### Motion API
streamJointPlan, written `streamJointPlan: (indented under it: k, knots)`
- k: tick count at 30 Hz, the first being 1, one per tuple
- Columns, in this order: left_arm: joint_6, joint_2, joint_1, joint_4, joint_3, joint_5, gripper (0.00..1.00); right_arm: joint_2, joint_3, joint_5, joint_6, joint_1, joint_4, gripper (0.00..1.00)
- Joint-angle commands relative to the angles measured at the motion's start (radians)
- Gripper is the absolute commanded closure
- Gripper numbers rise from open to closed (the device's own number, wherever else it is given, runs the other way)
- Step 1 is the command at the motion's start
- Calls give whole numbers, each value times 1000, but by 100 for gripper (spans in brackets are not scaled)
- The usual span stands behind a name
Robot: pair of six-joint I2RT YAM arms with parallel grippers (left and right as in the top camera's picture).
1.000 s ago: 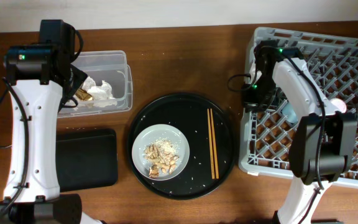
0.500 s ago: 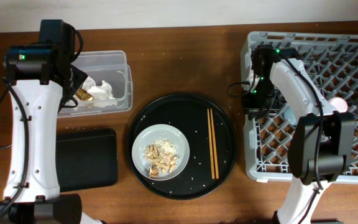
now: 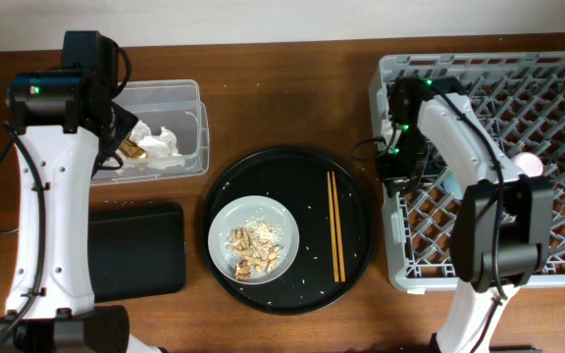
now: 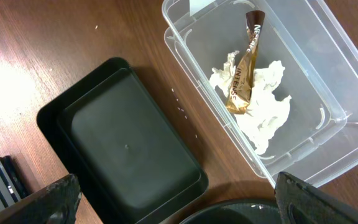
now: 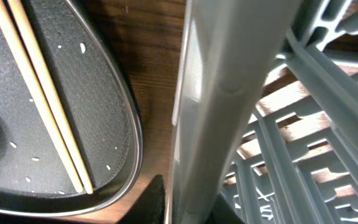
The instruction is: Sort waste into correct bins and load items into the dishwasher rack
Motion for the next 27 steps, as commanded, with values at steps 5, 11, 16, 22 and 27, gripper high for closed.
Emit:
streamJointPlan:
  k: [5,11,16,22,27]
  knots:
    - [-6,-15,1,-2,7,-14,1,-143,3,-33,21,29,-31,62]
    - [-6,-15,1,-2,7,-14,1,-296,3,-45,103,31,-48,59]
    - [-6,-15,1,-2,7,-14,1,-428,3,-334,84,73,-18,2]
    - [-6,-15,1,-2,7,-14,1,-428,-13,-345,92,142,53,29]
    - [-6,-15,1,-2,7,-14,1,-428,-112,-58,317,232,135,32]
